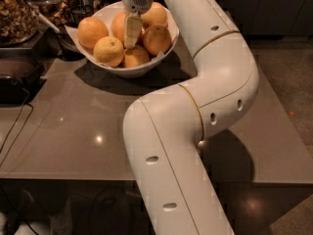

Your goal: Pick orange from white bowl

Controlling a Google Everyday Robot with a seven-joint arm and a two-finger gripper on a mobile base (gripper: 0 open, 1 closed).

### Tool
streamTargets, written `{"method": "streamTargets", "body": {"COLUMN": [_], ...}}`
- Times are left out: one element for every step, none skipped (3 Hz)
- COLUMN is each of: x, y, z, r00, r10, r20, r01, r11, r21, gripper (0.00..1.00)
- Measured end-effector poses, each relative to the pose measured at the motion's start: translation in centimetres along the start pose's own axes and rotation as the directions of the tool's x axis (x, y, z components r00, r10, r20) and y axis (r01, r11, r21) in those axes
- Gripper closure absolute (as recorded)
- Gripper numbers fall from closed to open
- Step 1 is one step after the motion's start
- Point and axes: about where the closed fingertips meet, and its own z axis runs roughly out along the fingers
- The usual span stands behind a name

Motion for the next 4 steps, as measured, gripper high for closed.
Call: {"method": "streamTargets", "body": {"x": [0.0,-0.3,-0.7,-1.5], "y": [0.0,-0.6,-1.1,-0.9], "z": [0.0,0.1,-1.1,-4.0], "r00": [1.0,1.0,0.998,0.993], "r10": [0.0,0.002,0.013,0.025], "r20": [0.0,0.011,0.056,0.118], "r01": [0.0,-0.002,-0.016,-0.035], "r11": [1.0,0.9998,0.9982,0.9955], "r21": [0.0,0.02,0.057,0.088], "gripper": [0.89,1.0,1.0,1.0]}}
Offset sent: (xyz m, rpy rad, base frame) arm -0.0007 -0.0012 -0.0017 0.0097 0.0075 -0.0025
